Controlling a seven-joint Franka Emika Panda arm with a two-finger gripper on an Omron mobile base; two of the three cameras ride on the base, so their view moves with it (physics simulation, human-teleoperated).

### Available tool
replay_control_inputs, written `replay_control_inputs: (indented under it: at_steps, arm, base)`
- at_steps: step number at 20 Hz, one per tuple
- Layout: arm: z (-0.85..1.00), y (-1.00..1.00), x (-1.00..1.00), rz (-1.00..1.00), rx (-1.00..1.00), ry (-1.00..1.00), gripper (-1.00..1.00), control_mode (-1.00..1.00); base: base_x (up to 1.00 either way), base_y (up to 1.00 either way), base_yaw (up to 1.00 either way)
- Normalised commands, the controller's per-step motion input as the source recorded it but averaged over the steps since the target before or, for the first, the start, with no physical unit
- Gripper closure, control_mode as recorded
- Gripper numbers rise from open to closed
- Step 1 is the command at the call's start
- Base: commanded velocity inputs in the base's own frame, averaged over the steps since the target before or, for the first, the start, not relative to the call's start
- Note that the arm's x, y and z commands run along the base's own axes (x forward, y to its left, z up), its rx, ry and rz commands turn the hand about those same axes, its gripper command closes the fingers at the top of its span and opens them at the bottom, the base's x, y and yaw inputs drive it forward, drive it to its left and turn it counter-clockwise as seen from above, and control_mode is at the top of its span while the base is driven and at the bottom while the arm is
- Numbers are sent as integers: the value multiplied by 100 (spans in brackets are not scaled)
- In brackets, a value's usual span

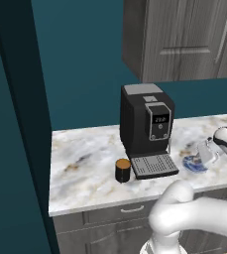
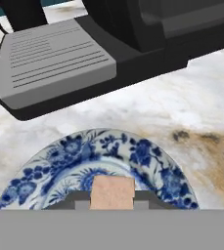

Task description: Take a sugar cube from the saucer and place it inside the coffee. Then, grab milk from the fridge and place it next to the coffee on the counter to sweeten the coffee.

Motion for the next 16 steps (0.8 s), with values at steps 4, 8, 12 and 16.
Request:
replay_control_inputs:
  at_steps: [4,8,12,16]
  arm:
    - [48,30,-77,-4,0,-20,100,-100]
    - [82,72,-73,-14,-5,-17,100,-100]
    - [89,100,-28,-24,-12,-10,100,-100]
    - [92,100,-28,-18,-14,0,100,-100]
  base:
    - [0,0,0]
    - [0,0,0]
    - [0,0,0]
    - [0,0,0]
